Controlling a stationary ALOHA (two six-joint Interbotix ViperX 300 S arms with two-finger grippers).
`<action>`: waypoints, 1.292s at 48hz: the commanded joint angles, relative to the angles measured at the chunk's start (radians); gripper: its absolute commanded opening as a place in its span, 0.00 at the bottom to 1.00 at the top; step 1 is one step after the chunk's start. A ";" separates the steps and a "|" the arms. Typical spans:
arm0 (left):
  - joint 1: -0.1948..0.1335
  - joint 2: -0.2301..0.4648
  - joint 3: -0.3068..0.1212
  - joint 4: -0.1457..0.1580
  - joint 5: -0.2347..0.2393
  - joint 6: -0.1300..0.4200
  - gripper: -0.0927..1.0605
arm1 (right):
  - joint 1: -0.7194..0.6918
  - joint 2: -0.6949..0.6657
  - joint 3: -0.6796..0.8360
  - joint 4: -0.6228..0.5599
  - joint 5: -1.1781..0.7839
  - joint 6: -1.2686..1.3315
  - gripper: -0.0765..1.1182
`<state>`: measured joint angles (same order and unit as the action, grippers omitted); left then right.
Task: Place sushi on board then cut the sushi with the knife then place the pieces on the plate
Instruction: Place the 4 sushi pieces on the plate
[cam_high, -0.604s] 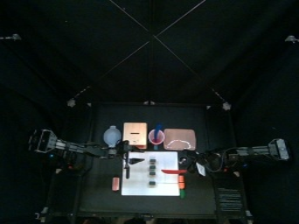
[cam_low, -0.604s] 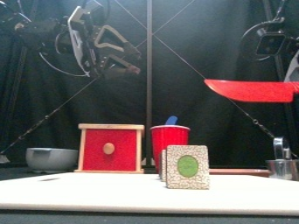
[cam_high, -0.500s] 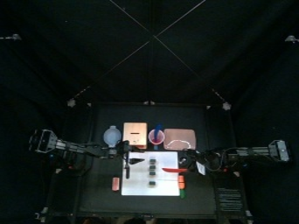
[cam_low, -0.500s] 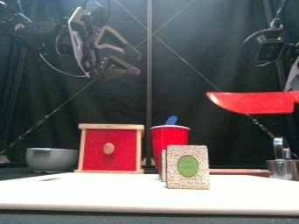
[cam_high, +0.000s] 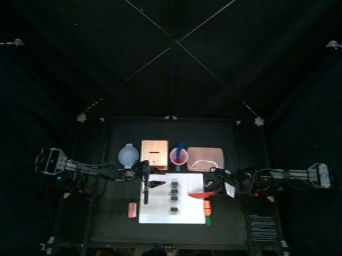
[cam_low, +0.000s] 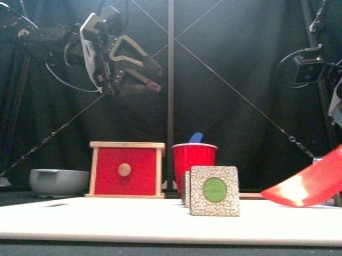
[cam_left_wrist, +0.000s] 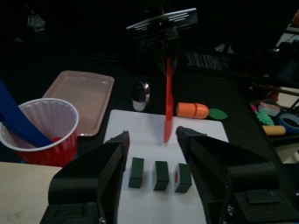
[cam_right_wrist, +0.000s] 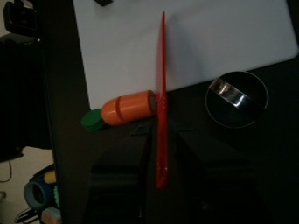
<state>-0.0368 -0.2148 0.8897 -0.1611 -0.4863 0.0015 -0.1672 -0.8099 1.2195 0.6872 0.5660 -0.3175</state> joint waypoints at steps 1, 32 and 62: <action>-0.002 -0.003 -0.012 -0.002 -0.009 0.000 0.81 | -0.014 -0.005 -0.018 -0.011 0.003 -0.005 0.63; -0.002 -0.005 0.041 -0.058 -0.009 -0.002 0.81 | -0.002 0.130 -0.219 -0.101 -0.311 -0.011 0.64; -0.002 -0.015 0.106 -0.097 -0.009 0.002 0.80 | 0.087 0.667 -0.469 -0.233 -0.445 -0.012 0.66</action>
<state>-0.0383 -0.2178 1.0017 -0.2577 -0.4863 0.0015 -0.0813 -0.1611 0.7946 0.4602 0.1289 -0.3283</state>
